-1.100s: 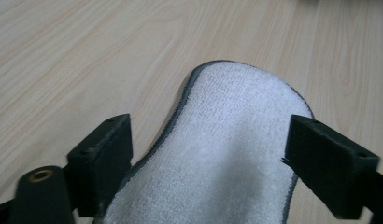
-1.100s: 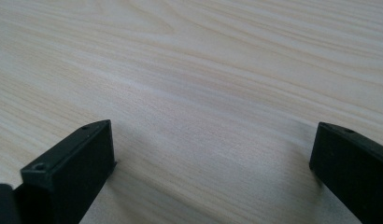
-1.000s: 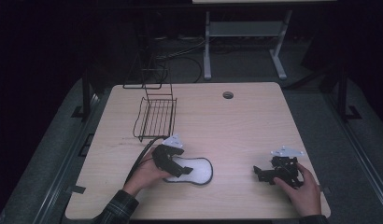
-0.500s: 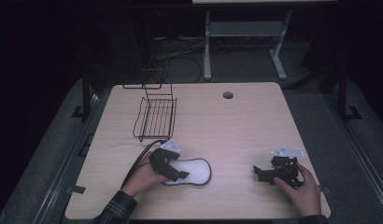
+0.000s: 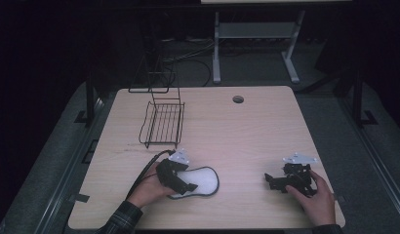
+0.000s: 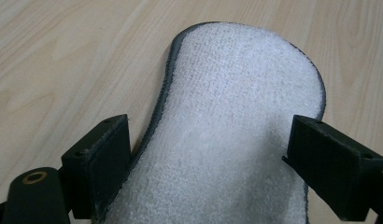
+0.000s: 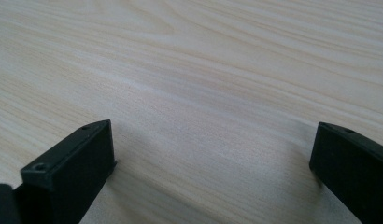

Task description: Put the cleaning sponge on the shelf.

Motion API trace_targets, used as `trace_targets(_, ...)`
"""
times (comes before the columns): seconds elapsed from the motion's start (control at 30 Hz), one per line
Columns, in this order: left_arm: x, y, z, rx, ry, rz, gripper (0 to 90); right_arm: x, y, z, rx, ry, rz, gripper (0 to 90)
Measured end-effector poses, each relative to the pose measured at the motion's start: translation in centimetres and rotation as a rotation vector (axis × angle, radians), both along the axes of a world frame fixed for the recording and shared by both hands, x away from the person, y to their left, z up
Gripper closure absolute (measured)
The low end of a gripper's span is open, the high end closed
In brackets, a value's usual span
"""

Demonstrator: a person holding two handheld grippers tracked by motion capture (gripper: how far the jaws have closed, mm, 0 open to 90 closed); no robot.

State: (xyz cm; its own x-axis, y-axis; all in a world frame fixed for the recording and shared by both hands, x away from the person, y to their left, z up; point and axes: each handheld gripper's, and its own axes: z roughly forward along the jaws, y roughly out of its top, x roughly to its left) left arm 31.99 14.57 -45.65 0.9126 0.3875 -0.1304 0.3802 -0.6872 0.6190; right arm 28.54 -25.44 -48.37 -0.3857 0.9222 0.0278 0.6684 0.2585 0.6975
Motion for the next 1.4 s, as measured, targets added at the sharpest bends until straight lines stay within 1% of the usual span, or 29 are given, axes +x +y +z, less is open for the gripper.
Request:
trace_targets(0.13,0.0,-0.1,-0.1,0.010,-0.011,-0.007,12.8,0.0,0.0,0.0,0.000,0.000,0.000,0.0)
trace_targets(0.2,0.0,-0.1,-0.2,0.020,-0.015,-0.019,12.7,0.0,0.0,0.0,0.000,0.000,0.000,0.0)
trace_targets(0.3,0.0,-0.2,-0.3,0.014,-0.010,-0.017,12.7,0.0,0.0,0.0,0.000,0.000,0.000,0.0)
trace_targets(0.5,0.2,-0.2,-0.4,0.017,0.005,-0.020,12.6,0.0,0.0,0.0,0.000,0.000,0.000,0.0)
trace_targets(0.6,0.3,-0.3,-0.4,0.029,0.006,-0.030,12.8,0.0,0.0,0.0,0.000,0.000,0.000,0.0)
trace_targets(0.73,0.3,-0.3,-0.3,0.020,0.007,-0.034,14.6,0.0,0.0,0.0,0.000,0.000,0.000,0.0)
trace_targets(0.8,0.4,-0.2,-0.2,0.020,0.012,-0.041,17.3,0.0,0.0,0.0,0.000,0.000,0.000,0.0)
trace_targets(0.83,0.4,-0.1,-0.2,0.013,0.018,-0.039,19.6,0.0,0.0,0.0,0.000,0.000,0.000,0.0)
trace_targets(0.93,0.4,-0.1,-0.2,0.011,0.022,-0.037,21.7,0.0,0.0,0.0,0.000,0.000,0.000,0.0)
trace_targets(1.03,0.3,0.0,-0.1,0.012,0.016,-0.033,23.2,0.0,0.0,0.0,0.000,0.000,0.000,0.0)
trace_targets(1.1,0.3,0.1,0.0,0.008,0.015,-0.027,25.8,0.0,0.0,0.0,0.000,0.000,0.000,0.0)
trace_targets(1.2,0.3,0.2,0.1,-0.006,0.015,-0.018,29.4,0.0,0.0,0.0,0.000,0.000,0.000,0.0)
trace_targets(1.3,0.3,0.3,0.3,-0.002,0.004,-0.019,31.5,0.0,0.0,0.0,0.000,0.000,0.000,0.0)
trace_targets(1.33,0.3,0.4,0.5,-0.017,0.005,-0.012,35.2,0.0,0.0,0.0,0.000,0.000,0.000,0.0)
trace_targets(1.37,0.3,0.6,0.7,-0.037,0.005,-0.010,41.2,0.0,0.0,0.0,0.000,0.000,0.000,0.0)
trace_targets(1.4,0.3,0.7,0.9,-0.048,0.004,-0.003,48.6,0.0,0.0,0.0,0.000,0.000,0.000,0.0)
